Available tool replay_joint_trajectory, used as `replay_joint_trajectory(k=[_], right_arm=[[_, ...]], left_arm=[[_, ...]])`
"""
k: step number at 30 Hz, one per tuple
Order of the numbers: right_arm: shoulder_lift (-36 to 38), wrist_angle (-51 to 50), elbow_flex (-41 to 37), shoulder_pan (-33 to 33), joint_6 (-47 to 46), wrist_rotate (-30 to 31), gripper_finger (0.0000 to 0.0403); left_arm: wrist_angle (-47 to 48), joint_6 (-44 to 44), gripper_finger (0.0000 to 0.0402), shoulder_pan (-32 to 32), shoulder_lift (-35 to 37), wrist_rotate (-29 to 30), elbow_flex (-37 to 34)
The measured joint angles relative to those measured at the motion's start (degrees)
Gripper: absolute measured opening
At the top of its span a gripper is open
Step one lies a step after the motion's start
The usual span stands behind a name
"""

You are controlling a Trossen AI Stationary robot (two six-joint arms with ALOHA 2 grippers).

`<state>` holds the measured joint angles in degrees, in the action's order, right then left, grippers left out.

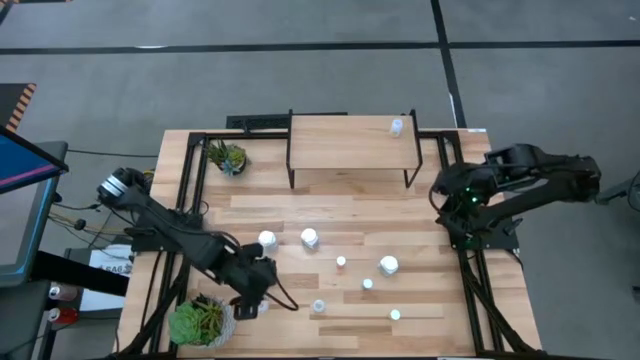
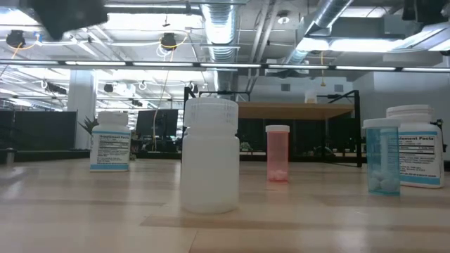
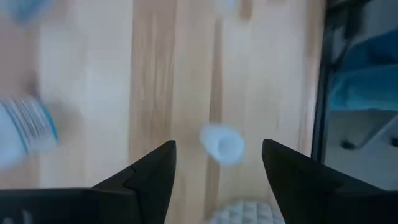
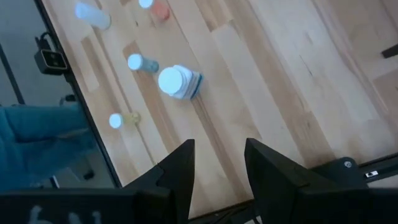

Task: Pick and place medicine bottles onto shelf by color
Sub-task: Put the left transparent pill bottle on the shelf aligned with the other transparent pill bottle

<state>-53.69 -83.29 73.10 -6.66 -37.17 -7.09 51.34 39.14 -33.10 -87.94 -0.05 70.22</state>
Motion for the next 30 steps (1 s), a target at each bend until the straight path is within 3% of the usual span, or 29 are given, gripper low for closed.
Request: replay_joint_trajectory(k=[4, 8, 17, 30], right_arm=[[0.06, 0.6, -0.04, -1.14, 0.02, 0.07, 0.0162], [0.0, 2.04, -0.04, -2.04, 0.05, 1.02, 0.0161], [0.04, 2.14, -0.04, -2.12, 0.07, 1.29, 0.0155], [0.02, 2.36, -0.04, -2.12, 0.07, 1.36, 0.0153]], left_arm=[[1.29, 5.92, 0.0247, 0.02, -3.49, -5.65, 0.17], [0.66, 6.46, 0.0261, -0.61, -5.64, -6.8, 0.17], [-1.2, 6.62, 0.0263, -4.03, -6.04, -2.15, -0.23], [-2.24, 8.17, 0.0263, -5.42, -14.45, -0.88, -0.35]])
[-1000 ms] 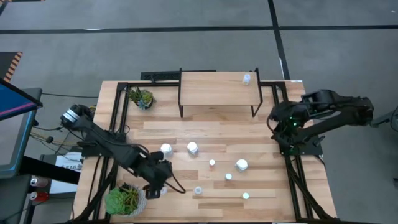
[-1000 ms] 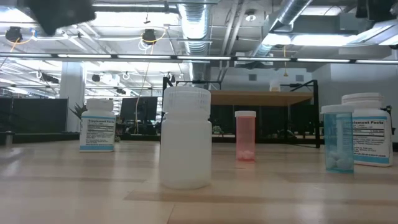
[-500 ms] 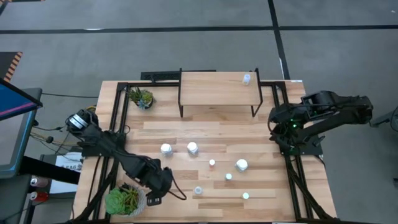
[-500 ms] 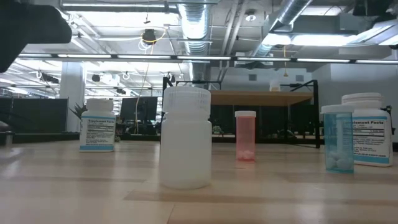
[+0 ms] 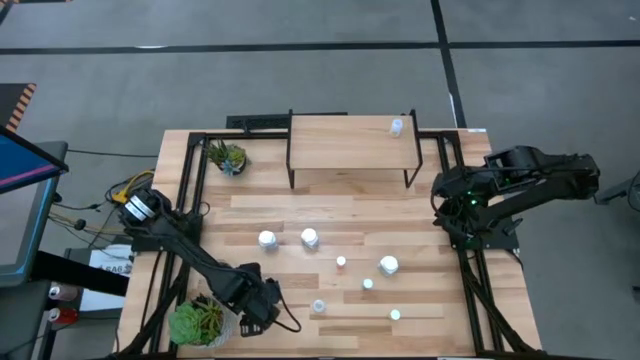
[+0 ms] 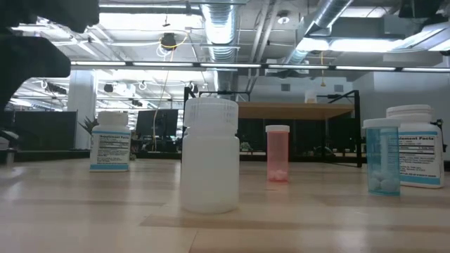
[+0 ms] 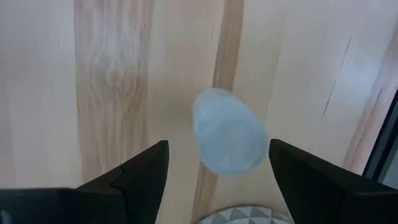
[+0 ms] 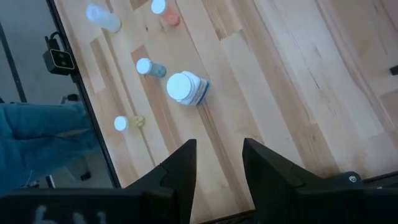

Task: Pick and place medicine bottles onto shelf by color
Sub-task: Put the left transparent pill bottle on the shelf aligned with the other transparent pill bottle

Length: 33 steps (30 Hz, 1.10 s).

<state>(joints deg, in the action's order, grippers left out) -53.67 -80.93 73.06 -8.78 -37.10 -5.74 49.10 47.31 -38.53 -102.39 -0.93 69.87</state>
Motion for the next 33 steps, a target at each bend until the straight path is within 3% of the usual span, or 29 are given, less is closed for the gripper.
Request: replay_joint_trajectory(k=[10, 20, 26, 33], right_arm=[[0.0, 0.0, 0.01, 0.0, 0.0, 0.0, 0.0144], [0.0, 0.0, 0.02, 0.0, 0.02, 0.0, 0.0141], [0.0, -0.01, 0.02, 0.0, 0.02, 0.0, 0.0137], [0.0, -0.01, 0.04, 0.0, 0.04, 0.0, 0.0132]], left_arm=[[-0.61, -2.1, 0.0249, -0.04, 0.0, 2.34, 0.02], [-0.95, -1.69, 0.0101, 0.77, 0.06, 0.08, 0.06], [-0.73, -3.32, 0.0101, 4.63, 1.87, -2.8, 2.93], [6.76, -15.3, 0.0101, 12.21, 3.52, -1.51, 13.39]])
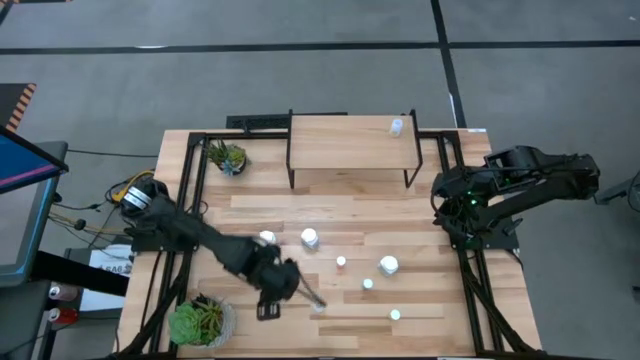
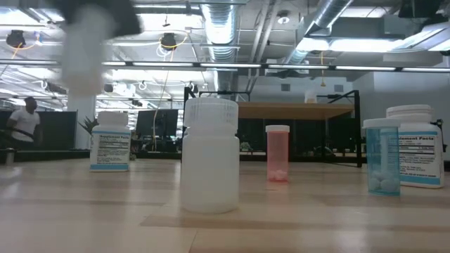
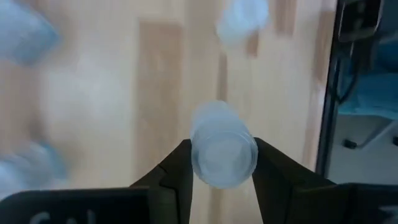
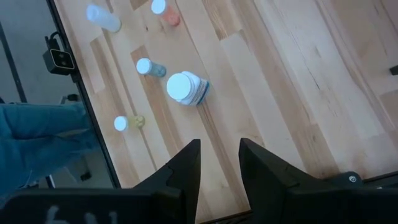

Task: Pick and place medicine bottles onto shelf by color
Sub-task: Put the left transparent pill bottle on the shelf aligned with the other transparent pill bottle

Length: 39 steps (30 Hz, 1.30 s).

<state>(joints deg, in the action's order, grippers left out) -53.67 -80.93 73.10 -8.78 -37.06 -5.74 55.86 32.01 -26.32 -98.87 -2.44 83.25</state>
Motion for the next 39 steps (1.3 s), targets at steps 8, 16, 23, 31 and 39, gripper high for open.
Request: replay_joint_trajectory(k=[8, 16, 23, 31, 39], right_arm=[[0.01, -0.02, 0.0, 0.0, 0.02, 0.0, 0.0133], [0.0, 0.01, 0.0, 0.0, 0.02, 0.0, 0.0132], [0.02, 0.38, 0.0, 0.0, -0.02, 0.0, 0.0128], [0.0, 0.49, 0.0, 0.02, -3.52, 0.0, 0.0127], [0.0, 0.49, 0.0, 0.0, -6.51, 0.0, 0.0128]], left_arm=[[3.99, -16.02, 0.0101, 14.05, -0.02, 1.62, 11.14], [2.08, -25.2, 0.0101, 28.43, -2.23, -1.66, 13.67], [-0.57, -28.52, 0.0101, 34.72, -8.48, -5.35, 13.61], [-4.84, -30.88, 0.0101, 35.17, -15.15, -6.55, 13.58], [-6.35, -33.38, 0.0101, 34.06, -19.58, -6.2, 13.61]])
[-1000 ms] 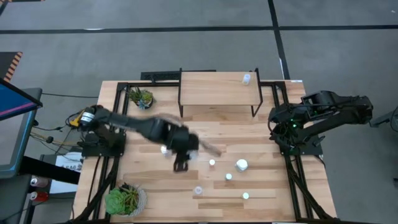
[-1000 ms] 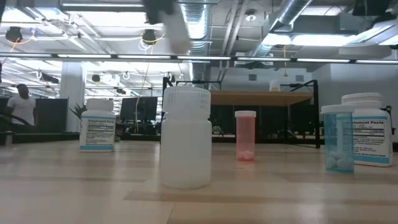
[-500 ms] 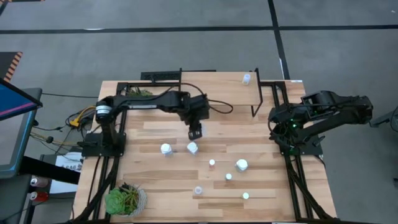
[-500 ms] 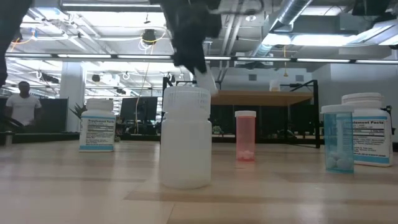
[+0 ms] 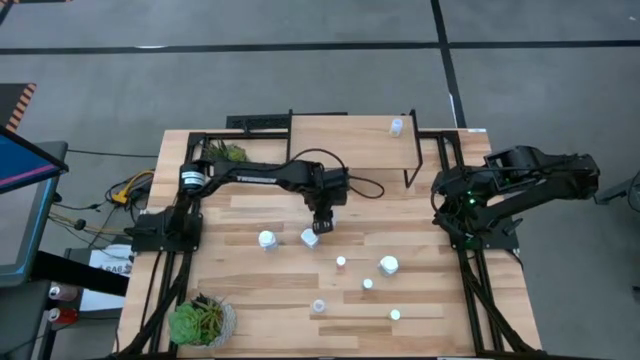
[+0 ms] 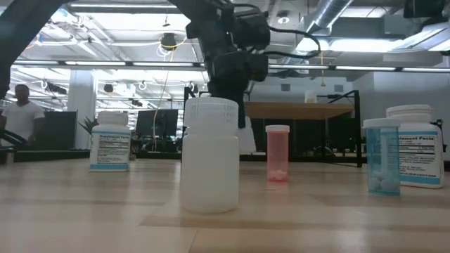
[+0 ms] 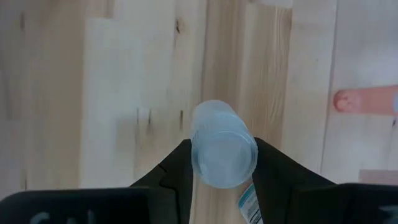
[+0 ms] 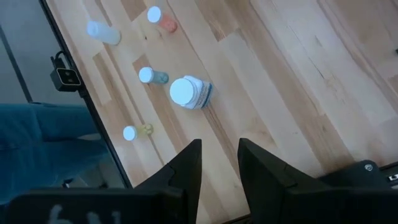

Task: Pick and place medicine bottles onto shelf by color
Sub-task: Put the left transparent pill bottle on the shelf aligned with the other transparent pill bottle

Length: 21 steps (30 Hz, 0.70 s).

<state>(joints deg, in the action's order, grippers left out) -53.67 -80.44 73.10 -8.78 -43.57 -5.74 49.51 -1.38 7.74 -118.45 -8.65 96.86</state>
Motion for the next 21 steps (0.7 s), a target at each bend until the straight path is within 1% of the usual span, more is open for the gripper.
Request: replay_joint_trajectory(k=[5, 15, 19, 21], right_arm=[[0.0, 0.12, 0.0, 0.02, -0.11, 0.0, 0.0125], [0.0, 0.44, 0.0, 0.02, -0.11, 0.0, 0.0124], [0.01, 0.57, 0.0, 0.02, -0.11, 0.0, 0.0124], [0.01, 0.64, 0.0, 0.02, -0.1, 0.0, 0.0124]], left_arm=[[-0.72, -1.19, 0.0101, -0.9, -0.01, 2.94, 0.0], [-1.86, -1.89, 0.0102, -2.81, -2.67, 3.23, 0.0], [-2.97, -2.06, 0.0123, -3.35, -2.67, 6.15, 0.11], [-2.48, -2.07, 0.0136, -3.34, -2.67, 6.54, 0.58]])
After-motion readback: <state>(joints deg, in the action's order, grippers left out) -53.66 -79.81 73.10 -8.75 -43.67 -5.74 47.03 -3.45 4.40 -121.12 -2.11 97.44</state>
